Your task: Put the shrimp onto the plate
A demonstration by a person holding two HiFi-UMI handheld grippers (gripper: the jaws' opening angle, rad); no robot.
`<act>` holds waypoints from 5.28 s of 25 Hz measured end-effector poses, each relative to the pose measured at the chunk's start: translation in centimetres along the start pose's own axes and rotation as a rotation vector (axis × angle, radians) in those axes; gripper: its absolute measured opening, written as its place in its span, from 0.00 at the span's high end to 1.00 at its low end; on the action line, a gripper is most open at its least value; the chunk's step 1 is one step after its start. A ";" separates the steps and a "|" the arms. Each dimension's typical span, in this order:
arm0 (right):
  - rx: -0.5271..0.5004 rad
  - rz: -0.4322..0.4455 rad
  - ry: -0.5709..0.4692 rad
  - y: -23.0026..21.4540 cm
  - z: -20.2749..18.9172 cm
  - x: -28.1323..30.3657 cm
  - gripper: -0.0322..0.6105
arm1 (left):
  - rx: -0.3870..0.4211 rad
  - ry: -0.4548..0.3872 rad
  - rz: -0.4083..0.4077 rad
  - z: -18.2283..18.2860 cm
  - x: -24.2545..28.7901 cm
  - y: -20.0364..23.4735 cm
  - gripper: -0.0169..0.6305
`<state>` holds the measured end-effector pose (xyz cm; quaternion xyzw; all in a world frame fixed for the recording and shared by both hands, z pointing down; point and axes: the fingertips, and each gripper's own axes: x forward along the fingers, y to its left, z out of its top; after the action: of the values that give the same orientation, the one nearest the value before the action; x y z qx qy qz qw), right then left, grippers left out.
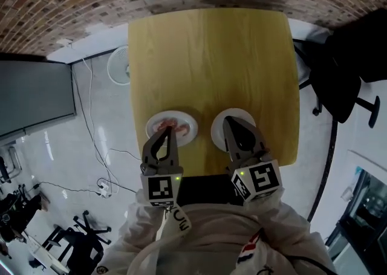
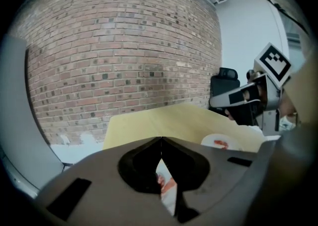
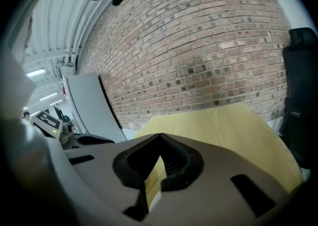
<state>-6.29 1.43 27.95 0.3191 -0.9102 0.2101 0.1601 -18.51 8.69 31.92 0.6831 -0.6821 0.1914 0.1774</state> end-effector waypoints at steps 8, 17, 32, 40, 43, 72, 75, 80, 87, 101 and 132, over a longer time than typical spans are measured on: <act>0.018 -0.005 0.019 -0.2 -3.0 1.0 0.91 | 0.037 0.059 -0.063 -3.4 1.4 -0.5 0.95; 0.088 -0.024 0.012 -2.1 -4.7 0.4 0.91 | 0.112 0.248 -0.195 -6.5 3.0 -2.2 0.95; 0.151 -0.042 0.008 -3.5 -6.8 -0.5 0.91 | 0.205 0.401 -0.308 -9.0 2.8 -3.9 0.95; 0.181 -0.044 0.015 -4.2 -7.3 -0.6 0.91 | 0.252 0.563 -0.439 -10.9 2.6 -5.1 0.79; 0.188 -0.047 0.013 -4.5 -7.4 -0.7 0.91 | 0.282 0.585 -0.457 -11.0 2.8 -5.2 0.77; 0.224 -0.081 0.004 -6.2 -7.8 -0.1 0.91 | 0.417 0.684 -0.502 -12.6 4.3 -5.1 0.73; 0.227 -0.082 0.000 -5.9 -7.8 0.2 0.91 | 0.406 0.673 -0.508 -12.7 4.5 -4.8 0.73; 0.237 -0.092 0.000 -5.7 -7.7 0.0 0.91 | 0.408 0.654 -0.505 -12.5 4.4 -4.8 0.73; 0.229 -0.115 -0.001 -5.5 -7.9 -0.8 0.91 | 0.431 0.649 -0.507 -12.5 4.0 -4.8 0.73; 0.233 -0.130 -0.012 -4.6 -8.0 -1.7 0.91 | 0.439 0.623 -0.522 -11.8 3.1 -4.8 0.73; 0.322 -0.321 -0.105 -12.4 -9.0 -11.0 0.91 | 0.569 0.551 -0.704 -8.4 4.2 -17.9 0.73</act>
<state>11.37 2.69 34.48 0.4919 -0.8094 0.3076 0.0911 -0.75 9.43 41.65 0.8164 -0.2606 0.4700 0.2112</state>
